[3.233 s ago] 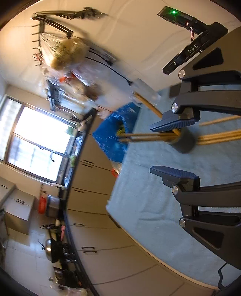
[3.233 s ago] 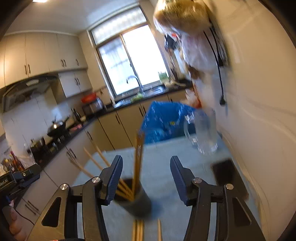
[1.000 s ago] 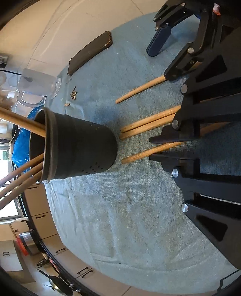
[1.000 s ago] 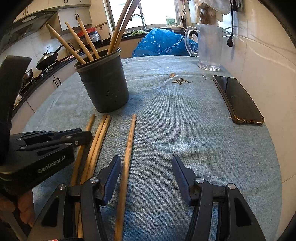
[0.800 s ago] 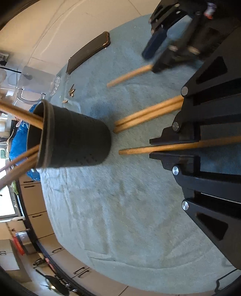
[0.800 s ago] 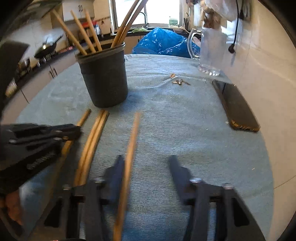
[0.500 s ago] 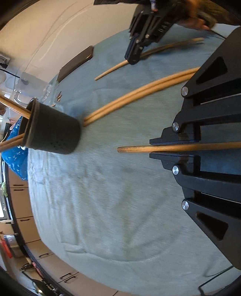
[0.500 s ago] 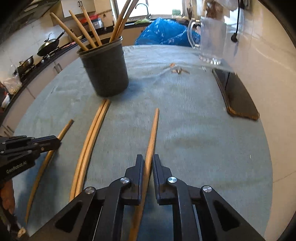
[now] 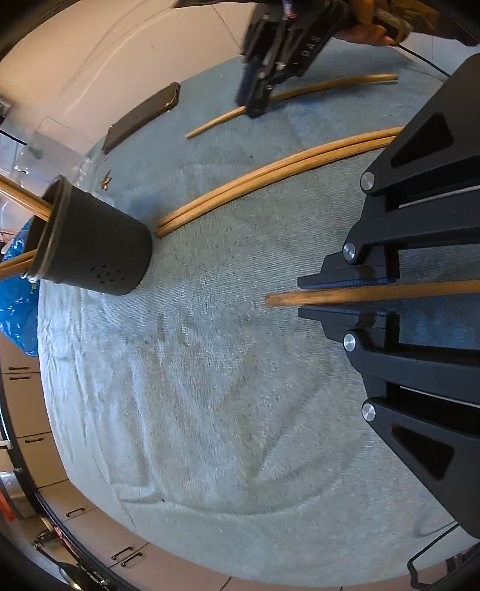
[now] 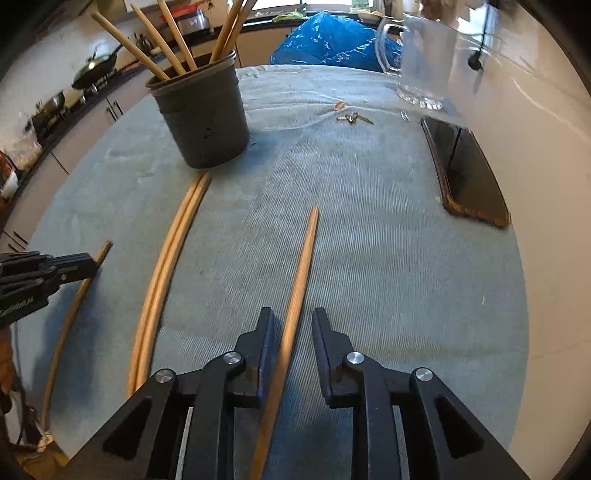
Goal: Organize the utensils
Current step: 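Close the left tool on one wooden chopstick and lift it, then carry the chopstick upright over the black holder and open the left tool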
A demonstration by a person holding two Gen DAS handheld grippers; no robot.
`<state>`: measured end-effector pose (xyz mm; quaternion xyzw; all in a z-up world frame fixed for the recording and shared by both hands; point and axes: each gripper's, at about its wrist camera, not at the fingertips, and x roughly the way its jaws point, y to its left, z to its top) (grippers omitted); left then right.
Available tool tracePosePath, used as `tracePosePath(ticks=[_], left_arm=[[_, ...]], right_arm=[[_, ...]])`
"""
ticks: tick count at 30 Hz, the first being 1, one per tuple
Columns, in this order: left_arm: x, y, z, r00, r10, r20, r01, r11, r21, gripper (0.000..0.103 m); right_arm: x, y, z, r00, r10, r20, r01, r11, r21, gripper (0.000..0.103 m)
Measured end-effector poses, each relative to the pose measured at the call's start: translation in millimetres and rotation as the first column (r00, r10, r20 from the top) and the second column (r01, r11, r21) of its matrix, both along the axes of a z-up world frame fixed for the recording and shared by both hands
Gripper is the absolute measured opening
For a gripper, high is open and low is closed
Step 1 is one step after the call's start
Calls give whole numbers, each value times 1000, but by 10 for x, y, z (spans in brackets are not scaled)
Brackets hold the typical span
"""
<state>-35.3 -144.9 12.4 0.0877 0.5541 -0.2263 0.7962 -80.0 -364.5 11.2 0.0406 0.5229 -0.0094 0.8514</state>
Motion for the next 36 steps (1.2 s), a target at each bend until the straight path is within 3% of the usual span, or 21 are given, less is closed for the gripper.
tracePosePath(ticks=[8, 13, 15, 17, 19, 20, 22, 28, 36], left_arm=[[89, -78, -2, 1000, -28, -8, 29, 999, 19, 8], [81, -169, -9, 997, -74, 28, 72, 996, 55, 8], [89, -199, -5, 996, -85, 26, 83, 995, 61, 12], [104, -198, 2, 997, -83, 0, 83, 996, 20, 27], [98, -191, 4, 998, -57, 2, 57, 998, 1, 27], [88, -189, 9, 999, -42, 15, 42, 999, 10, 13], [68, -152, 8, 1000, -22, 15, 22, 1000, -3, 7], [-89, 90, 322, 995, 34, 99, -23, 994, -104, 7], [-365, 384, 833, 973, 101, 207, -55, 974, -218, 7]], right_arm=[[536, -19, 10, 996, 26, -89, -30, 998, -46, 22], [765, 39, 13, 991, 22, -135, -30, 998, -60, 19], [813, 99, 16, 990, 25, -138, -34, 997, -62, 12], [808, 155, 22, 992, 27, -126, -36, 997, -72, 8], [764, 210, 30, 994, 34, -101, -44, 995, -91, 6], [728, 226, 38, 996, 35, -88, -43, 995, -87, 6], [657, 203, 60, 998, 23, -63, -26, 999, -48, 5], [330, 124, 321, 997, -19, 76, 16, 999, 38, 5], [-161, 258, 748, 965, -16, 263, 8, 999, 31, 5]])
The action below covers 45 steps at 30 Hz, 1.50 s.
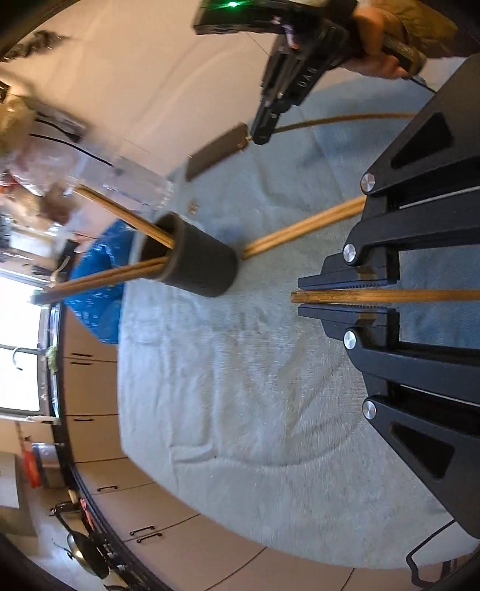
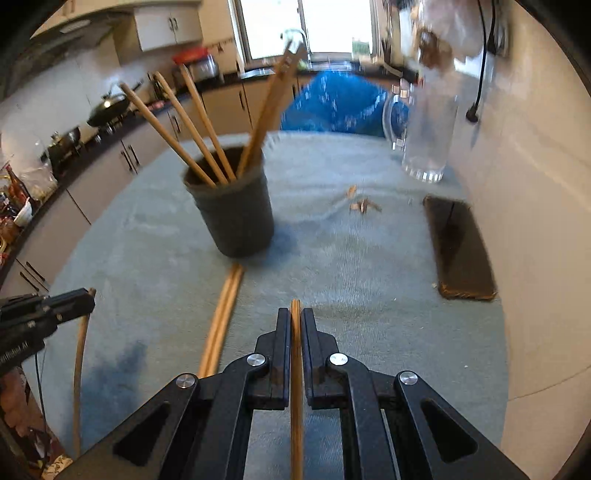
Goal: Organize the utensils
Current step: 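Carry the chopstick upright over the black holder and open the left tool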
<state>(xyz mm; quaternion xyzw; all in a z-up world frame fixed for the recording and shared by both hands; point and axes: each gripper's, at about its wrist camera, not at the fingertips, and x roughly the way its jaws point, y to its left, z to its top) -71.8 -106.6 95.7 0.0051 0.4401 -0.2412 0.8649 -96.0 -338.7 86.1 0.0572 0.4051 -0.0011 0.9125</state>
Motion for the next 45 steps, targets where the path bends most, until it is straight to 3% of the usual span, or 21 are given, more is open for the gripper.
tracePosePath(ticks=[13, 18, 25, 37, 45], left_arm=[[-640, 217, 606, 982, 28, 186, -5, 992, -124, 7], [-795, 330, 789, 975, 56, 215, -16, 983, -185, 7], [-852, 417, 925, 964, 88, 249, -30, 973, -227, 7], [-782, 324, 1001, 962, 70, 264, -7, 973, -231, 6], [-741, 299, 1293, 944, 56, 326, 28, 968, -248, 6]], right_arm=[[-558, 131, 476, 981, 19, 192, -33, 997, 70, 5], [-701, 188, 625, 969, 27, 245, -46, 996, 72, 5], [-763, 246, 736, 956, 41, 291, -65, 995, 74, 5], [-661, 181, 763, 951, 33, 306, -70, 991, 111, 5], [-613, 122, 1008, 933, 37, 358, -82, 990, 112, 6]])
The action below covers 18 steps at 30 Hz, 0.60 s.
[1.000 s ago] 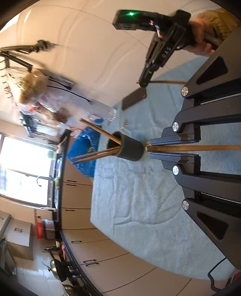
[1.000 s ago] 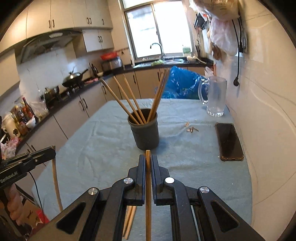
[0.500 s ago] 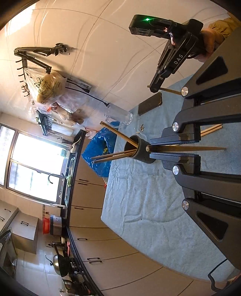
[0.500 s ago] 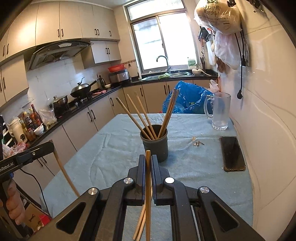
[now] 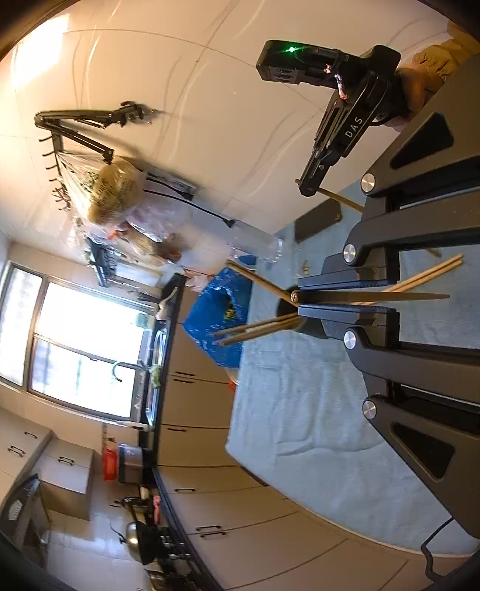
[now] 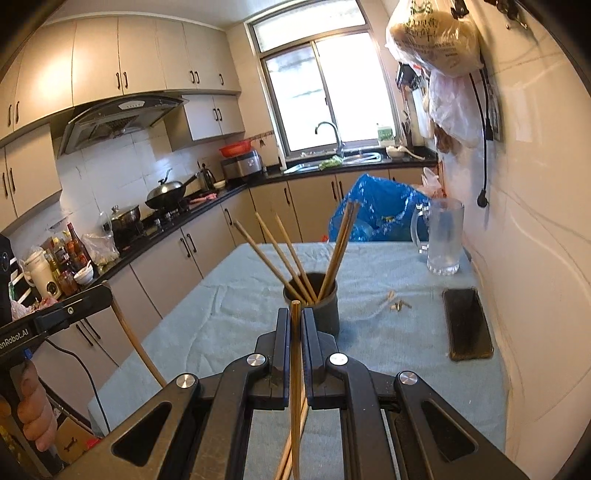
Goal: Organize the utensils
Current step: 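Carry the chopstick upright over the black holder and open the left tool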
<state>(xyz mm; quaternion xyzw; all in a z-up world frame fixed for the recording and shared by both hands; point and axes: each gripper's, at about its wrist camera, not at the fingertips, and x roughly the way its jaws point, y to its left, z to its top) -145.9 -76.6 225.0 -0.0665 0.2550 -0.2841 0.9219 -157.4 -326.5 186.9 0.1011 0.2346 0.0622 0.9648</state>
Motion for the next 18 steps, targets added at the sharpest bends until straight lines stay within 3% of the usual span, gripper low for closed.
tracePosePath(ticks=[10, 18], left_arm=[[425, -137, 471, 996, 24, 86, -23, 1000, -6, 6], [872, -477, 900, 981, 52, 187, -52, 999, -5, 6]], right_arm=[[419, -74, 484, 995, -17, 103, 19, 1000, -23, 6], [981, -147, 973, 975, -56, 214, 50, 998, 34, 6]])
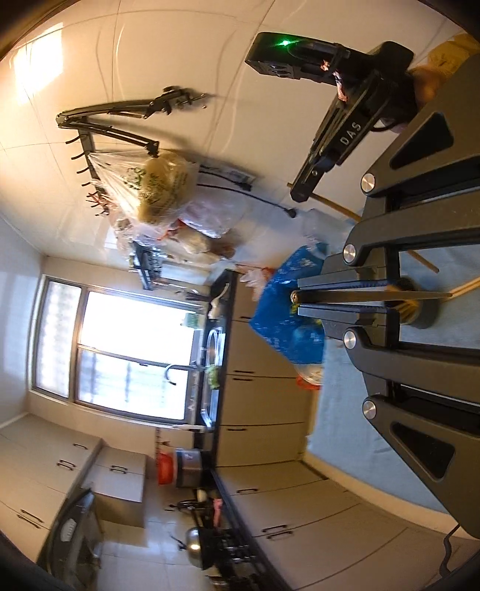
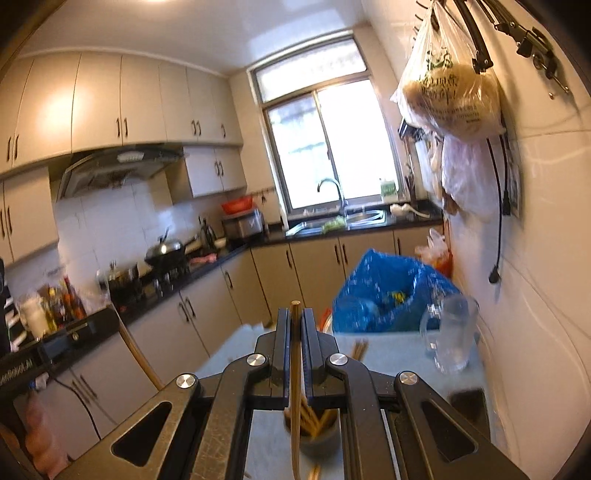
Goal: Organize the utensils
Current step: 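Carry the chopstick upright over the black holder and open the left tool, then move the open left tool back to the remaining loose chopsticks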
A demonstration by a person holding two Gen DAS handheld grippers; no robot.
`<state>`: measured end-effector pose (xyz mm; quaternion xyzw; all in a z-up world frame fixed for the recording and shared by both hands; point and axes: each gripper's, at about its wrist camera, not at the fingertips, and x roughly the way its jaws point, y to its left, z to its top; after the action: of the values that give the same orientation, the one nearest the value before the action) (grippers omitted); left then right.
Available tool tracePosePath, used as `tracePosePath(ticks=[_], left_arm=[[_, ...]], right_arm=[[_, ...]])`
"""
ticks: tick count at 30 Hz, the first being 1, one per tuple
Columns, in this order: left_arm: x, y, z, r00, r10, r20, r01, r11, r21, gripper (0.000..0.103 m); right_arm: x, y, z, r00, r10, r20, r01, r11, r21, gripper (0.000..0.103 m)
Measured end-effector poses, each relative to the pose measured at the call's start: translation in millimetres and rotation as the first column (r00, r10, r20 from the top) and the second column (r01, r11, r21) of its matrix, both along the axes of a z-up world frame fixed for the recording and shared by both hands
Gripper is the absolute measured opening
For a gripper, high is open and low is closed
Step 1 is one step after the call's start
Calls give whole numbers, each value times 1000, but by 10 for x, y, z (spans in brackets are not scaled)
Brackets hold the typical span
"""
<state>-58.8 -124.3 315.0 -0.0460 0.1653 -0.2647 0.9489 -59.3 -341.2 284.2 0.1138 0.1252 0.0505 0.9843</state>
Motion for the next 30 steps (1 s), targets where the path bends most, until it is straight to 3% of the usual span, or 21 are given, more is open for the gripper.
tracePosePath(ticks=[5, 14, 18, 24, 26, 29, 30], left_arm=[[403, -248, -21, 1000, 17, -11, -17, 1000, 4, 6], [1206, -658, -665, 979, 48, -199, -34, 997, 71, 6], [1344, -714, -877, 966, 53, -254, -31, 995, 90, 6], [1261, -647, -880, 969, 56, -240, -35, 995, 94, 10], [1195, -621, -835, 972, 59, -227, -39, 995, 92, 23], [1031, -550, -749, 978, 69, -196, -53, 995, 87, 28], [985, -524, -724, 980, 69, -188, -54, 995, 85, 28]], right_arm=[[344, 14, -10, 998, -49, 28, 49, 999, -17, 6], [884, -154, -633, 989, -46, -141, 52, 998, 39, 6], [1011, -220, -814, 981, -42, -188, 50, 998, 41, 6], [1132, -331, -941, 973, -52, -227, 70, 995, 74, 7], [1165, -359, -958, 969, -53, -241, 75, 994, 81, 15], [1142, -372, -926, 970, -58, -237, 81, 993, 89, 35], [1110, -374, -896, 971, -63, -230, 85, 993, 87, 36]])
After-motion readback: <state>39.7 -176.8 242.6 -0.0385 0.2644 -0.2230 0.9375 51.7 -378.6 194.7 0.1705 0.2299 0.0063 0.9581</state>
